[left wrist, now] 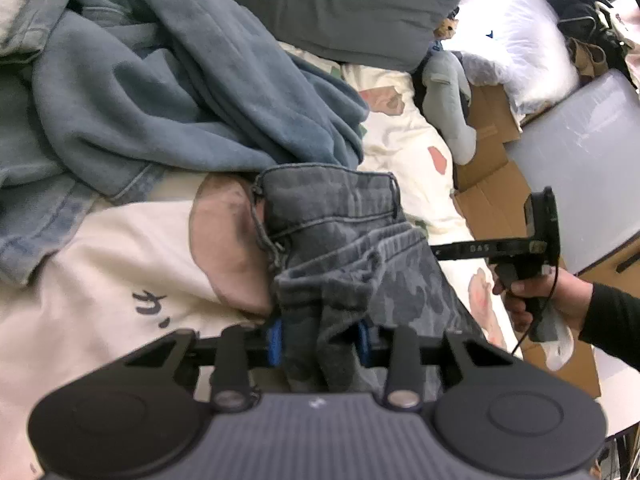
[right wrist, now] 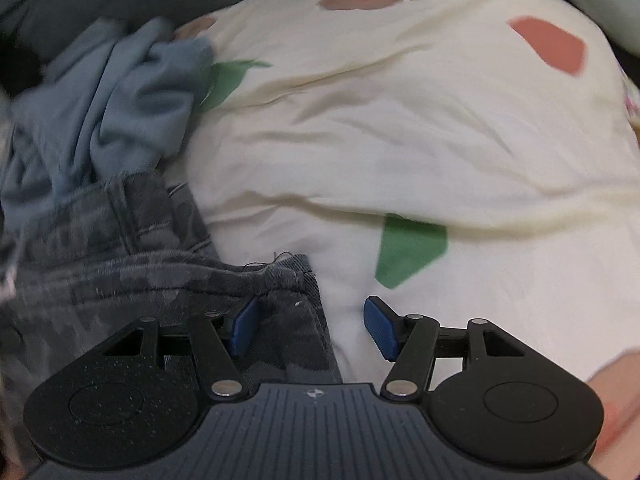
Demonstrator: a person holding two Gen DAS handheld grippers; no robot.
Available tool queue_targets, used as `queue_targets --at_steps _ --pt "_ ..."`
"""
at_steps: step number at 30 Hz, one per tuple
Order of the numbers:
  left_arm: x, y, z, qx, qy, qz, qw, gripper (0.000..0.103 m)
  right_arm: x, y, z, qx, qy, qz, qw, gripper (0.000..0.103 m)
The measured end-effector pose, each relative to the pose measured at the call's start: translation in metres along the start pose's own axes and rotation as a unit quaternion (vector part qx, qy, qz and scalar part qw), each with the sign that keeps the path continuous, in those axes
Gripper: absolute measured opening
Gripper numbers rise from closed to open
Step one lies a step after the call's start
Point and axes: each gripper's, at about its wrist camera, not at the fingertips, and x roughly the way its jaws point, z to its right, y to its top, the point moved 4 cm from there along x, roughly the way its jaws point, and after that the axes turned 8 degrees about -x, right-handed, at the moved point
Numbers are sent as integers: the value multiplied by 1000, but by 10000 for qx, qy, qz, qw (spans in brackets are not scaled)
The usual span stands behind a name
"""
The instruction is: Fold clothes
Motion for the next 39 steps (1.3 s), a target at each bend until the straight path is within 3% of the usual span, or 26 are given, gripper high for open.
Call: queue_targets --at_steps 3,5,10,12,13,20,23,39 --pt "-3 1 1 21 23 6 10000 32 0 3 -9 -386 -98 2 9992 62" --pt "-5 1 2 37 23 16 10000 31 -1 3 -13 -559 -81 20 9984 53" --pt "-2 2 3 29 29 27 10000 30 2 8 -15 -802 -58 -54 9968 53" --pt "1 3 2 -26 8 10 10000 30 2 9 -18 -908 7 -61 9958 44" --pt "2 3 1 -34 0 13 10000 30 2 9 -19 -924 60 -64 9957 30" --pt "-1 1 5 39 30 79 10000 23 -10 11 -19 -618 58 -29 9981 15" --pt "-9 0 11 105 -50 136 9998 11 -30 14 -20 -554 -90 178 9983 12" --pt "-45 21 57 366 -418 474 9973 8 -146 34 -21 -415 -723 1035 9911 11"
